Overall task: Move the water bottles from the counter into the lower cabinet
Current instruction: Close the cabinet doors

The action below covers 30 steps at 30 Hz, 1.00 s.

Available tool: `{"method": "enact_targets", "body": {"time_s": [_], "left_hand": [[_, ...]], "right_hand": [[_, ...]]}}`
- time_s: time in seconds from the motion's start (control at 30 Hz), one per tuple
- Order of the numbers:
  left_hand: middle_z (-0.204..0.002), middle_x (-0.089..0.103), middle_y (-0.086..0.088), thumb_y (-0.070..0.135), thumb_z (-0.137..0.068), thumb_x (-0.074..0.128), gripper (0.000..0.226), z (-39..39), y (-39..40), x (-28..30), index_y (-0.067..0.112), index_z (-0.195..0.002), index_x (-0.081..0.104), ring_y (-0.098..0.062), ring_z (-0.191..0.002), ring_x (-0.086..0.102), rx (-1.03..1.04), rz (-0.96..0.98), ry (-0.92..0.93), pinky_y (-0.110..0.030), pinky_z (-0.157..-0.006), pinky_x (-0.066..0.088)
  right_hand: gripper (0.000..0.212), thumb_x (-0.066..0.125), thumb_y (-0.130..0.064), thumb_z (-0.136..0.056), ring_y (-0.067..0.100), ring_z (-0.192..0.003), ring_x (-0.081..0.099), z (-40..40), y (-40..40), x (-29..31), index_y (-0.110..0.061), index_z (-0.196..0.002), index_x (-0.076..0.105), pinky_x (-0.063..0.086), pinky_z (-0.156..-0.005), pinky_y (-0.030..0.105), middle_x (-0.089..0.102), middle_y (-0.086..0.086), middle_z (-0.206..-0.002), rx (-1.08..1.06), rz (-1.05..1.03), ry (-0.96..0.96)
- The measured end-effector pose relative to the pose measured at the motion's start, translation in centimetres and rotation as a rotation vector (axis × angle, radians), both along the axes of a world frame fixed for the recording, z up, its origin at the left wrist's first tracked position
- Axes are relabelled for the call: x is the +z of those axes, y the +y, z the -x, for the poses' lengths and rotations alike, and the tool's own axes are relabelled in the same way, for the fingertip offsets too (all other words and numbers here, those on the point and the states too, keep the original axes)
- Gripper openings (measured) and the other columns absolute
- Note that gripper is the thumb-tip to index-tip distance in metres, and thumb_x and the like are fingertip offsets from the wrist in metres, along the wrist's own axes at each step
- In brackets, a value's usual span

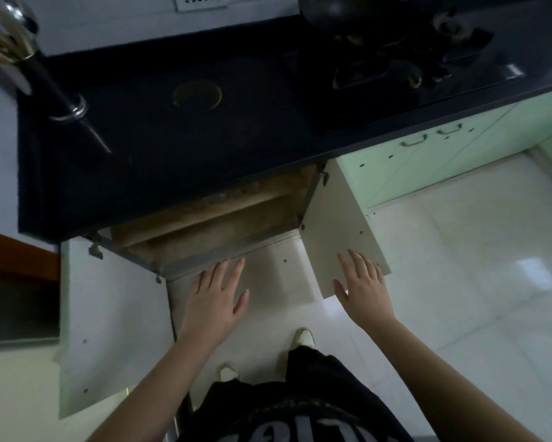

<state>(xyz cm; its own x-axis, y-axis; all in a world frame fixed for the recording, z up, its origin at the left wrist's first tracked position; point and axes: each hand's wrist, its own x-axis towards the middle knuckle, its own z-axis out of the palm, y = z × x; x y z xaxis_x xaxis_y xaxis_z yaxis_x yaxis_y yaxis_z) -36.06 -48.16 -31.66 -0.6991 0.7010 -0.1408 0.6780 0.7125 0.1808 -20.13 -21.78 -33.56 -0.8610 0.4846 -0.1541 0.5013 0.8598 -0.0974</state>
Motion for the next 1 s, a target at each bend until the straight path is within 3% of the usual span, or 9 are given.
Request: {"method": "enact_targets", "body": {"time_s": [0.13, 0.3, 0.47, 0.63, 0.8, 0.93, 1.0], "left_hand": [[-0.146, 0.049, -0.010, 0.049, -0.095, 0.037, 0.063, -0.7, 4.0, -0.6, 0.021, -0.151, 0.032, -0.028, -0.134, 0.046, -0.001, -0.001, -0.017, -0.047, -0.106, 0.042], [-0.147, 0.048, -0.010, 0.050, -0.095, 0.033, 0.064, -1.4, 7.1, -1.9, 0.021, -0.152, 0.028, -0.027, -0.135, 0.045, 0.047, 0.057, -0.046, -0.047, -0.108, 0.040], [-0.133, 0.059, -0.015, 0.047, -0.092, 0.034, 0.064, -2.2, 6.8, -3.0, 0.015, -0.146, 0.040, -0.032, -0.120, 0.057, 0.122, 0.125, -0.069, -0.047, -0.098, 0.047], [-0.122, 0.064, -0.017, 0.045, -0.087, 0.036, 0.064, -2.8, 3.2, -3.9, 0.011, -0.140, 0.049, -0.034, -0.110, 0.062, 0.266, 0.132, -0.077, -0.047, -0.090, 0.050], [-0.127, 0.061, -0.016, 0.045, -0.086, 0.036, 0.066, -3.3, -2.1, -5.0, 0.009, -0.140, 0.048, -0.034, -0.118, 0.058, 0.414, 0.130, -0.083, -0.049, -0.095, 0.047], [-0.141, 0.053, -0.016, 0.045, -0.087, 0.035, 0.067, -2.7, -6.9, -5.8, 0.010, -0.144, 0.044, -0.035, -0.132, 0.047, 0.512, 0.137, -0.043, -0.051, -0.106, 0.038], [-0.149, 0.044, -0.014, 0.045, -0.087, 0.035, 0.068, -2.0, -9.4, -5.8, 0.014, -0.148, 0.038, -0.033, -0.140, 0.038, 0.585, 0.144, -0.036, -0.051, -0.112, 0.030]], "right_hand": [[0.064, 0.045, -0.041, -0.097, 0.038, -0.146, 0.018, -0.9, 4.8, -1.1, -0.016, -0.152, 0.023, 0.009, -0.118, 0.045, 0.019, 0.020, -0.159, -0.097, 0.007, -0.016], [0.076, 0.039, -0.045, -0.097, 0.040, -0.147, 0.007, -2.0, 9.6, -4.3, -0.009, -0.154, 0.003, 0.009, -0.121, 0.047, 0.003, 0.027, -0.159, -0.217, 0.104, -0.161], [0.086, 0.048, -0.042, -0.096, 0.034, -0.144, 0.025, -1.8, 10.4, -5.8, 0.000, -0.151, -0.002, 0.025, -0.118, 0.042, 0.016, 0.019, -0.158, -0.283, 0.311, -0.121], [0.089, 0.054, -0.039, -0.094, 0.033, -0.138, 0.033, -0.9, 7.5, -5.6, -0.007, -0.152, -0.007, 0.037, -0.111, 0.044, 0.020, 0.015, -0.155, -0.254, 0.491, -0.064], [0.087, 0.056, -0.034, -0.094, 0.027, -0.136, 0.038, 2.4, 3.3, -5.2, -0.016, -0.153, -0.005, 0.043, -0.106, 0.043, 0.026, 0.009, -0.155, -0.167, 0.725, -0.059], [0.060, 0.060, -0.029, -0.092, 0.021, -0.132, 0.045, 7.2, -0.4, -4.3, -0.033, -0.140, 0.024, 0.044, -0.097, 0.036, 0.046, -0.001, -0.144, -0.206, 0.959, -0.018], [0.063, 0.060, -0.027, -0.093, 0.023, -0.133, 0.044, 9.1, -2.2, -3.8, -0.036, -0.142, 0.023, 0.042, -0.100, 0.039, 0.045, -0.002, -0.145, -0.262, 1.086, -0.013]]}}
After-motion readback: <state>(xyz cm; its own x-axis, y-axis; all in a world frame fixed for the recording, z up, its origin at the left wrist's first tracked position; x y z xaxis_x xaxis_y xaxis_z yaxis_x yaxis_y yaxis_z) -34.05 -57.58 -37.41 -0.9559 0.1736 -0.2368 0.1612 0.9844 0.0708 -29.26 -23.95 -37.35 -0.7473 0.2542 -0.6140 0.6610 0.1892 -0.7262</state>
